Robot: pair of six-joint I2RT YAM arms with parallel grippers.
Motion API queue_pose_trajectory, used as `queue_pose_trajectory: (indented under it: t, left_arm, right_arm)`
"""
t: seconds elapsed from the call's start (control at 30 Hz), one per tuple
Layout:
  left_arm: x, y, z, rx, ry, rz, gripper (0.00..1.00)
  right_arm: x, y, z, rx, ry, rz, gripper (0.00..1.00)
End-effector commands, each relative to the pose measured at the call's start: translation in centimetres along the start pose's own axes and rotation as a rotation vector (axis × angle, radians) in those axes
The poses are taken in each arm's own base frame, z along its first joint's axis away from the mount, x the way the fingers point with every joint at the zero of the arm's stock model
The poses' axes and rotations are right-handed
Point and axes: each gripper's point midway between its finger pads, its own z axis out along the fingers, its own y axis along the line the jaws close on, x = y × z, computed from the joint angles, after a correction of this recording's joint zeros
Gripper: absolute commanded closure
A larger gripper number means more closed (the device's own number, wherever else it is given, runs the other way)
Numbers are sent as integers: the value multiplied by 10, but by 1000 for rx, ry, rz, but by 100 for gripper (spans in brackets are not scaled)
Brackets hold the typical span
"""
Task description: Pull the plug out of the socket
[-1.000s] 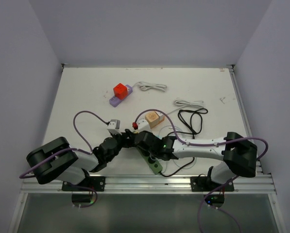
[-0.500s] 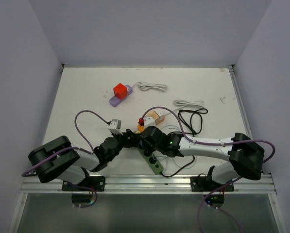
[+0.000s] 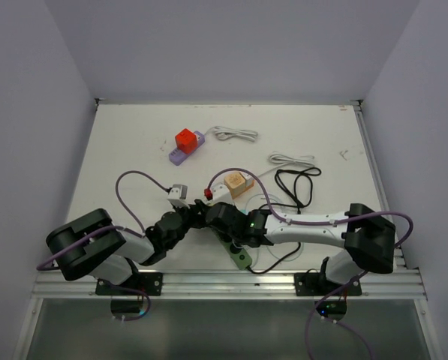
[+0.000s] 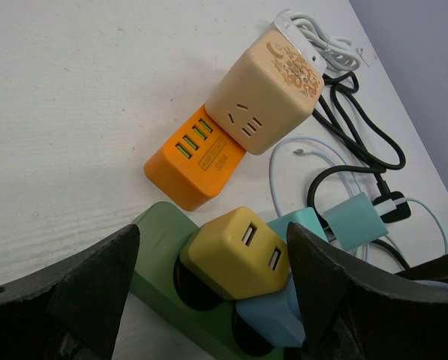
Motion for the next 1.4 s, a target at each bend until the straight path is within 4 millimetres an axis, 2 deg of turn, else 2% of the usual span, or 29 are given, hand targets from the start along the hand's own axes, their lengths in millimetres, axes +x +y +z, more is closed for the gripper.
queue_pose_trajectory:
  t: [0.0, 0.03, 0.07, 0.17, 0.33, 0.37, 0.4, 0.43, 0.5, 0.53, 0.57, 0.7, 0.83, 0.9, 0.93, 1.0, 1.03, 1.1, 1.13, 1.27, 1.3, 1.33, 1.37]
  left_arm:
    - [77, 88, -41, -260, 318, 207, 17]
    - [77, 89, -41, -262, 320, 208, 17]
    - [77, 89, -41, -261, 319, 206, 17]
    - [77, 89, -42, -260, 318, 206, 17]
    - [78, 90, -42, -263, 323, 206, 17]
    - [78, 89, -41, -263, 320, 204, 17]
    - [78, 89, -42, -262, 322, 206, 17]
    - [79, 90, -42, -264, 324, 207, 17]
    - [79, 90, -41, -263, 326, 208, 17]
    - [79, 89, -41, -261, 327, 209, 17]
    - [79, 89, -40, -261, 327, 210, 17]
    - [81, 89, -40, -259, 336, 212, 17]
    - [82, 90, -40, -261, 341, 212, 17]
    - [82, 89, -40, -259, 341, 211, 17]
    - [83, 90, -41, -261, 341, 212, 17]
    - [82, 90, -41, -259, 339, 211, 17]
    - [83, 90, -42, -261, 341, 212, 17]
    - [82, 90, -42, -260, 340, 211, 17]
    - [82, 90, -42, -260, 340, 210, 17]
    - [82, 90, -42, -260, 338, 210, 17]
    - [82, 90, -42, -260, 338, 210, 17]
    - [82, 90, -42, -260, 338, 211, 17]
    - [82, 91, -43, -262, 340, 212, 17]
  right_arm:
    - [-17, 4, -13, -124, -38, 160, 100]
    - [-22, 8, -13, -168, -49, 200, 100]
    - [-21, -2, -12, -179, -46, 255, 100]
    - [-25, 1, -14, -238, -49, 289, 100]
    - [-20, -6, -10, -131, -20, 187, 100]
    - [-26, -2, -13, -99, -49, 154, 100]
    - [-22, 0, -9, -70, -36, 117, 100]
    - [-24, 8, -15, -52, -33, 68, 100]
    - [-26, 7, -14, 11, -36, 30, 100]
    - [-19, 6, -10, 41, -12, 1, 100]
    - [-25, 10, -12, 57, -33, -6, 100]
    - [-25, 7, -15, 97, -38, -29, 100]
    - [-21, 9, -19, 36, -42, 22, 100]
    - [-25, 8, -24, -17, -50, 79, 100]
    - [-21, 8, -20, -58, -38, 128, 100]
    - [-35, 11, -26, -141, -87, 213, 100]
    - [-25, 6, -21, -173, -55, 247, 100]
    - [-40, 5, -28, -239, -112, 313, 100]
    - [-35, 5, -28, -253, -105, 318, 100]
    - [-40, -3, -29, -206, -117, 285, 100]
    - [-33, -6, -25, -174, -92, 258, 100]
    - [-36, -1, -28, -171, -101, 228, 100]
    - [-39, -6, -27, -119, -122, 206, 100]
